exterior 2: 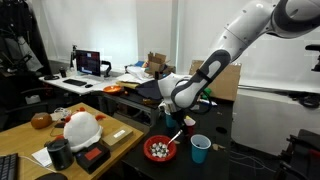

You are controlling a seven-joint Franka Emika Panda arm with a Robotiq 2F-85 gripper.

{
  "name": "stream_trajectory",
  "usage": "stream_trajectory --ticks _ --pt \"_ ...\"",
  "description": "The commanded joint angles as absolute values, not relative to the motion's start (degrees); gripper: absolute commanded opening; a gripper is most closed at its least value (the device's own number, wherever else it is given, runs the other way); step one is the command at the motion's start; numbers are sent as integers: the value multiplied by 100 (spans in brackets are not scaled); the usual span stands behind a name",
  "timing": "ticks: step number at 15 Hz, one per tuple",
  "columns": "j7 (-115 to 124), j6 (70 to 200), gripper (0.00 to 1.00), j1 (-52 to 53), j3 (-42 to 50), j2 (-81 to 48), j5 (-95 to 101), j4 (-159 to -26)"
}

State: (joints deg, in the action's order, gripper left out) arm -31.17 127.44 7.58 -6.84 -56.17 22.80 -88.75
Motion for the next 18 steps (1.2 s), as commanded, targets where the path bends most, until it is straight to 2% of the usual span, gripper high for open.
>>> stream_trajectory --ticks 1,5,18 --pt "-3085 13173 100 862 -682 -5767 2369 -8759" --pt "-3096 13690 100 1078 -571 -5819 2628 -8763" --pt "-3020 13717 100 1311 -114 -6074 3562 -8704"
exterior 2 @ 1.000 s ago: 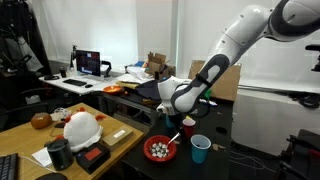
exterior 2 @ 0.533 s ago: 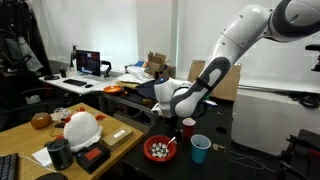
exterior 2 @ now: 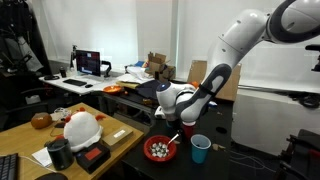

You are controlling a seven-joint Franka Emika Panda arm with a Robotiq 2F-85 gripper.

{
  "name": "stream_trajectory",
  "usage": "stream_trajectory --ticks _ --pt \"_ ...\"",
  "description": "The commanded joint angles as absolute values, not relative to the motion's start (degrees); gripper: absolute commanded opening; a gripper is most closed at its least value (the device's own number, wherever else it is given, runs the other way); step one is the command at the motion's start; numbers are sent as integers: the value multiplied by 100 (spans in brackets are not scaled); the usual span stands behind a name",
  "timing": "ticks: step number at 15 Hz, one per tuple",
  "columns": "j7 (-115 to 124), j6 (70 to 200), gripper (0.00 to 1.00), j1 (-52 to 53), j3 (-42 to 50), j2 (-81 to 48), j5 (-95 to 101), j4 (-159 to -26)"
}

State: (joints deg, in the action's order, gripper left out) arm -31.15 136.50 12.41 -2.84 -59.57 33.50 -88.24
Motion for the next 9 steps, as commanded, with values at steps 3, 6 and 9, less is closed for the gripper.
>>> stream_trajectory --ticks 3,6,9 --pt "-2987 13684 100 1271 -103 -6127 3628 -8637" --pt "-3055 13629 72 1205 -190 -6149 3533 -8589" --pt "-3088 13612 49 1157 -243 -6138 3462 -8561"
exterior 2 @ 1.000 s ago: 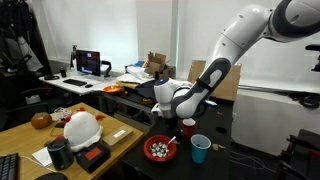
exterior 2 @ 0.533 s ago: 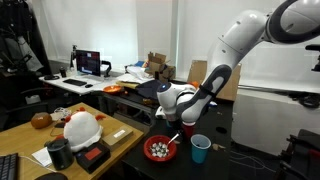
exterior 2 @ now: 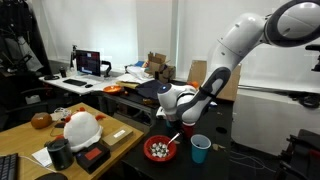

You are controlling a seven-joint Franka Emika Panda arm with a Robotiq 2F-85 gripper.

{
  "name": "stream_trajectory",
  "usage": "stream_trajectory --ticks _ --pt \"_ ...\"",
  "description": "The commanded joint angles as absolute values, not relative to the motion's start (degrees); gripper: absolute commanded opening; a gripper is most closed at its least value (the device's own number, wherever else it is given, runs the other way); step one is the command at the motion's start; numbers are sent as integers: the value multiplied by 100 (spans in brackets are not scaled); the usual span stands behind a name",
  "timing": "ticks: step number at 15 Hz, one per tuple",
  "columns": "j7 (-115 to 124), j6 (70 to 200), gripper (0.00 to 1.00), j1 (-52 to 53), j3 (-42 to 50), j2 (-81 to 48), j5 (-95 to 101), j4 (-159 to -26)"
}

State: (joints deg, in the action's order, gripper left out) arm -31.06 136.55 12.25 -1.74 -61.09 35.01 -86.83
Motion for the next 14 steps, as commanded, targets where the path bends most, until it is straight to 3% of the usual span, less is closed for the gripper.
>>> stream_trajectory --ticks 1,5,7,14 --pt "-3092 13602 42 1144 -252 -6140 3435 -8543" --pt "-3114 13557 12 1057 -303 -6137 3277 -8481" --pt "-3142 13523 1 1001 -333 -6128 3158 -8454" --pt "-3147 13489 1 904 -316 -6069 2780 -8443"
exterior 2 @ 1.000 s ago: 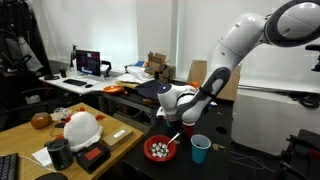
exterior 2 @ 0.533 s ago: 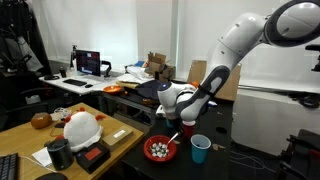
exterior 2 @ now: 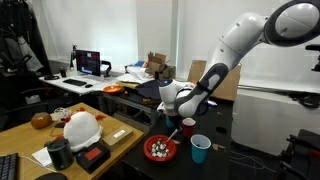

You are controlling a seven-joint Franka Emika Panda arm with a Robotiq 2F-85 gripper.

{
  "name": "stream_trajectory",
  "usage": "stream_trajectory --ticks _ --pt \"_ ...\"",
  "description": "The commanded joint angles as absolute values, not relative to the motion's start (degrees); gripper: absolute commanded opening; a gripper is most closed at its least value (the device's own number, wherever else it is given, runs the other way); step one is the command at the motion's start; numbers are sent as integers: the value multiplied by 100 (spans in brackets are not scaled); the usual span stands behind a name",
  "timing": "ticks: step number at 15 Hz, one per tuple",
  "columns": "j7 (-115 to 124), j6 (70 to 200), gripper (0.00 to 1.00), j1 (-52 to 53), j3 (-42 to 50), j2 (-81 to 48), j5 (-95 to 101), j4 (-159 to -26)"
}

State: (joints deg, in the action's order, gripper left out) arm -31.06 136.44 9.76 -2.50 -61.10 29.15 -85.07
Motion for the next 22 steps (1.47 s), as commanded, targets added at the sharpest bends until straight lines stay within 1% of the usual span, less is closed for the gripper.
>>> stream_trajectory --ticks 1,12,18,22 --pt "-3153 13482 1 894 -320 -6063 2754 -8448" --pt "-3142 12994 1 918 -345 -5614 2687 -8918" --pt "-3368 12315 1 735 -542 -5465 2501 -9006" --pt "-3405 12102 1 660 -644 -5422 2367 -9021"
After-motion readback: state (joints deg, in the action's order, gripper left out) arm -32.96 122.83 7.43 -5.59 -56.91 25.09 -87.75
